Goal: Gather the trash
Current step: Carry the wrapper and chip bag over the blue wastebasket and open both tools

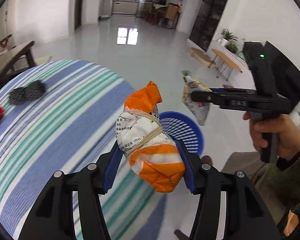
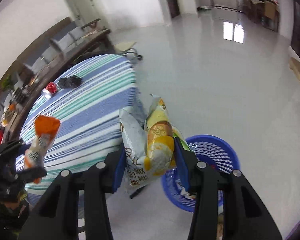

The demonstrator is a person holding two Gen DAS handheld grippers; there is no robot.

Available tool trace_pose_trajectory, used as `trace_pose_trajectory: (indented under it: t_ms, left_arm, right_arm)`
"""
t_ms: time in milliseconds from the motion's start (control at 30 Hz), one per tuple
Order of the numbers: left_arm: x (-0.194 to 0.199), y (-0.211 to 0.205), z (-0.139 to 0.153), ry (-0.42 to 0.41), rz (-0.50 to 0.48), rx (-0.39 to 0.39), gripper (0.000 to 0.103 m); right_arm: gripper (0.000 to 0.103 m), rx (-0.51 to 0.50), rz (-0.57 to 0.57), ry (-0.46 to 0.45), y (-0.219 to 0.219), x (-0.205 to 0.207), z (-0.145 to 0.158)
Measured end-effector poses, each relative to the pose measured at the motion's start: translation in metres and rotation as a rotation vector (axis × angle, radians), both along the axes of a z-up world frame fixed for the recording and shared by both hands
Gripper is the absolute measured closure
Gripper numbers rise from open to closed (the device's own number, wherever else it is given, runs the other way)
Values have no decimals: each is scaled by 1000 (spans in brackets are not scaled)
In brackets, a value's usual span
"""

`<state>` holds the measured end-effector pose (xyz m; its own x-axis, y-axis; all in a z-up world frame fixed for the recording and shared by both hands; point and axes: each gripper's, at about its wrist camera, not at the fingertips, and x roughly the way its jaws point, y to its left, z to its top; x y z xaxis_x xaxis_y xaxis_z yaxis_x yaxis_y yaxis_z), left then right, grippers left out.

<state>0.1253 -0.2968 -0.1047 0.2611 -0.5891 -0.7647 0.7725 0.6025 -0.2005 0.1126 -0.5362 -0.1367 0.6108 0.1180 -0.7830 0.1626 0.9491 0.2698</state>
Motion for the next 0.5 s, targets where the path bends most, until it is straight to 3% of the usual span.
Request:
trace_pose_trajectory:
  t_ms: [133,300,500]
  left_arm:
    - [-13,-62,-13,30,-68,7,48]
    - [-12,-129,-52,99,-104,40,48]
    - [1,-187,-100,127,-121,85,47]
  right_arm:
    - [59,-17,-80,40,-40,-5,-25]
    - [59,13,-183,79,-85,-15,-63]
    - [59,65,-227,95,-115,-18,-78]
